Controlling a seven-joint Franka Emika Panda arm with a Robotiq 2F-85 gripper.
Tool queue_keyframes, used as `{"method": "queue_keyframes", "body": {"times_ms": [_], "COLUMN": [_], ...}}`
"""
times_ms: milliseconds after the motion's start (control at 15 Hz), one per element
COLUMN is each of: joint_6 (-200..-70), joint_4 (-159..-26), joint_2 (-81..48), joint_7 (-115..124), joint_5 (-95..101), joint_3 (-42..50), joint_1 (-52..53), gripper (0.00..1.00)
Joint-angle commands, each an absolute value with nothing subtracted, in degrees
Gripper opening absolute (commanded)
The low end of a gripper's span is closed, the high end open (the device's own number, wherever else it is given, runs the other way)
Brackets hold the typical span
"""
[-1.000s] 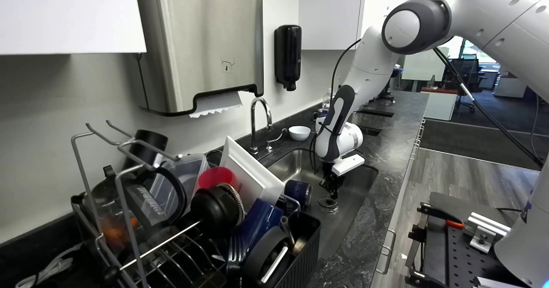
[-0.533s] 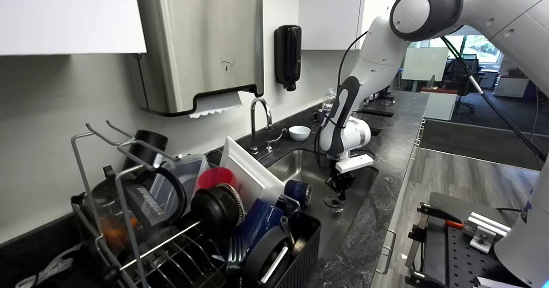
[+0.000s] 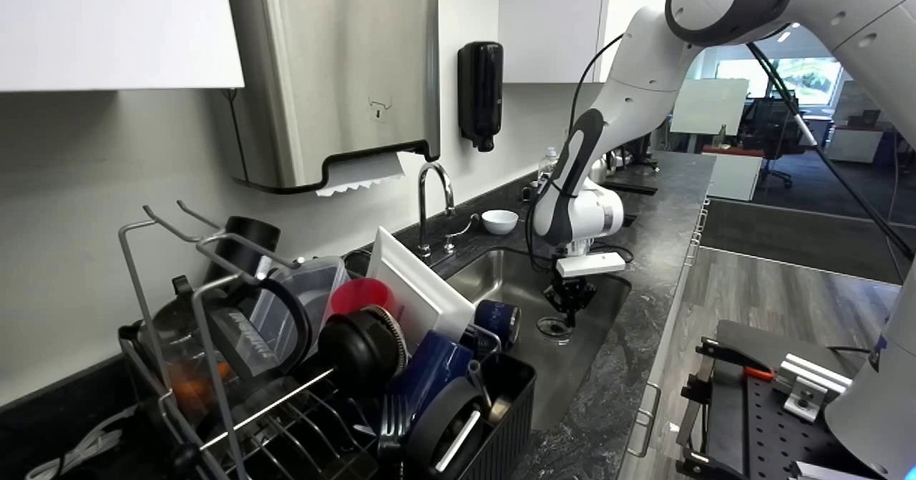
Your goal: Take the lid off of the blue cup in the sink and place it on the edge outside of the sink
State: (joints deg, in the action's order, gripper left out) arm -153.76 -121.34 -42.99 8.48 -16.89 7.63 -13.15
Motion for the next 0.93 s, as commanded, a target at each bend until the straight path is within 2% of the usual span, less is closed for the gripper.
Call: {"method": "queue_keyframes", "body": {"times_ms": [0,867], "joint_6": [-155.39,-154.23], "joint_4": [-125.02,-132.5], "joint_2": [-38.93,-27.75], "joint_7": [10.21,14.79], "joint_5": [-18.57,-18.09], "joint_3": [7.26,12.27], "joint_1": [-13.88,-14.04], "gripper": [0.02,0.02]}}
